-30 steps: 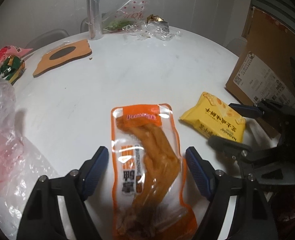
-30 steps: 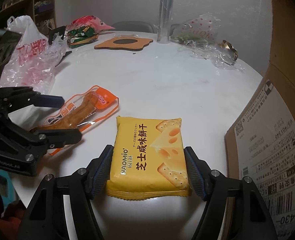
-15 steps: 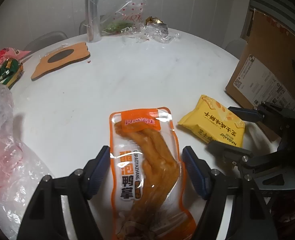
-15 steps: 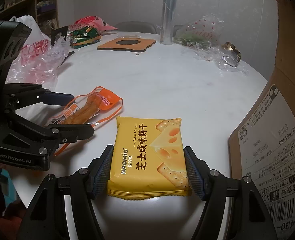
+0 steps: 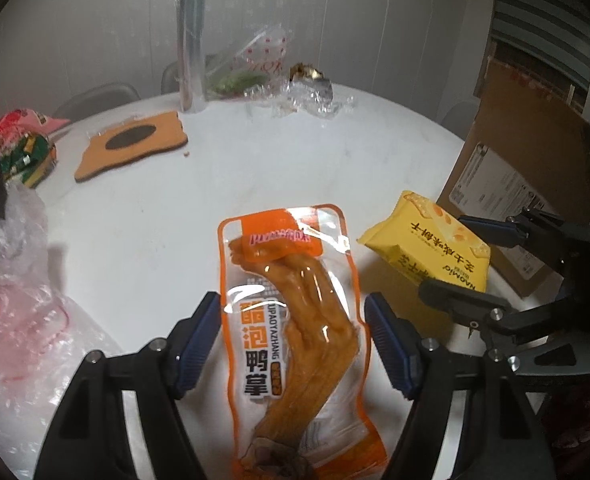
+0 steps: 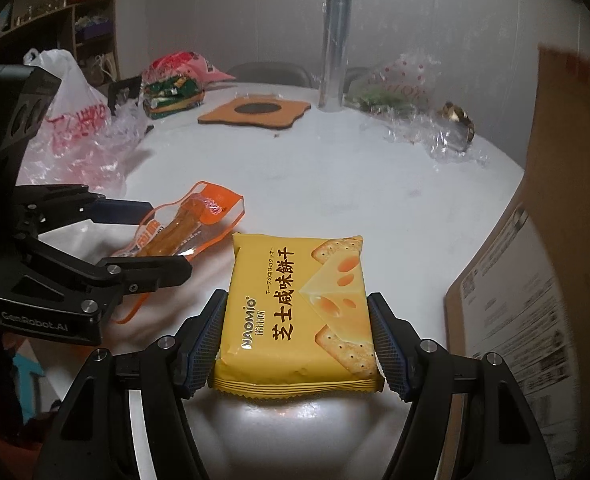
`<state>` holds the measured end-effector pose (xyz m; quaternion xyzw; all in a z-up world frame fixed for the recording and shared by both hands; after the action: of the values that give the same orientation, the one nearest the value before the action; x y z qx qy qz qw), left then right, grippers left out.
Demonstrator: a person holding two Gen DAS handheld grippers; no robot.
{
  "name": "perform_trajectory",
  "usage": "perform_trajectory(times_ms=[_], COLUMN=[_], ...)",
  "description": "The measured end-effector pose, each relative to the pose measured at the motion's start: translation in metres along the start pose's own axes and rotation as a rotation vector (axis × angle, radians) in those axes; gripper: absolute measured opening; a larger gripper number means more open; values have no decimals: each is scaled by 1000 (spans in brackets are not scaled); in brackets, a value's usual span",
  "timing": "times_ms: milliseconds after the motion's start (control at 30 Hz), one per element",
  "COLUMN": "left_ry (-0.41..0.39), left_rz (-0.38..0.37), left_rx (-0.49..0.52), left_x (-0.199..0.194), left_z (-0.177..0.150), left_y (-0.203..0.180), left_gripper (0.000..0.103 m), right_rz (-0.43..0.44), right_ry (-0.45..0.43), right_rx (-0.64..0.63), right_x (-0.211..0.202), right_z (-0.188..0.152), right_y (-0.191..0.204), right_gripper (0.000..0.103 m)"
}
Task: Organize snacks
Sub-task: 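Grasp the orange duck-neck pack with the left gripper while the right gripper holds the biscuit pack, then lift both packs off the table toward the cardboard box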
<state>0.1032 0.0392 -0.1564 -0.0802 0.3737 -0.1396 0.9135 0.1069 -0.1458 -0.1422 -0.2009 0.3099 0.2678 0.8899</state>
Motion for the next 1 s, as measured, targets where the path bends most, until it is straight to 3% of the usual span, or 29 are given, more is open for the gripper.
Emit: perform_trajectory(times_ms=[500, 1000], left_ry=[-62, -166], left_rz=[-18, 5], left_rx=[33, 63], left_x=[-16, -44], left_z=[11, 38], left_y=[-6, -2], left_gripper=[68, 63], right_rz=[-31, -33], right_ry=[-67, -188], right_rx=[30, 41], right_x=[-30, -76], right_z=[15, 51], right_y=[-9, -17], right_gripper=[66, 66])
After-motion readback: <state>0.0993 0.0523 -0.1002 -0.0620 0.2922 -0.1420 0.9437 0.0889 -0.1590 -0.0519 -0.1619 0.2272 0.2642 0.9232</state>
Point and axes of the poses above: each gripper's, at about its wrist camera, not at the fingertips, and x roughly the way its jaws point, y to its left, z to its top, the point moved 6 cm from there along x, roughly the way its jaws point, and after that the axes turned 13 degrees about -z, right-handed, at the moved point
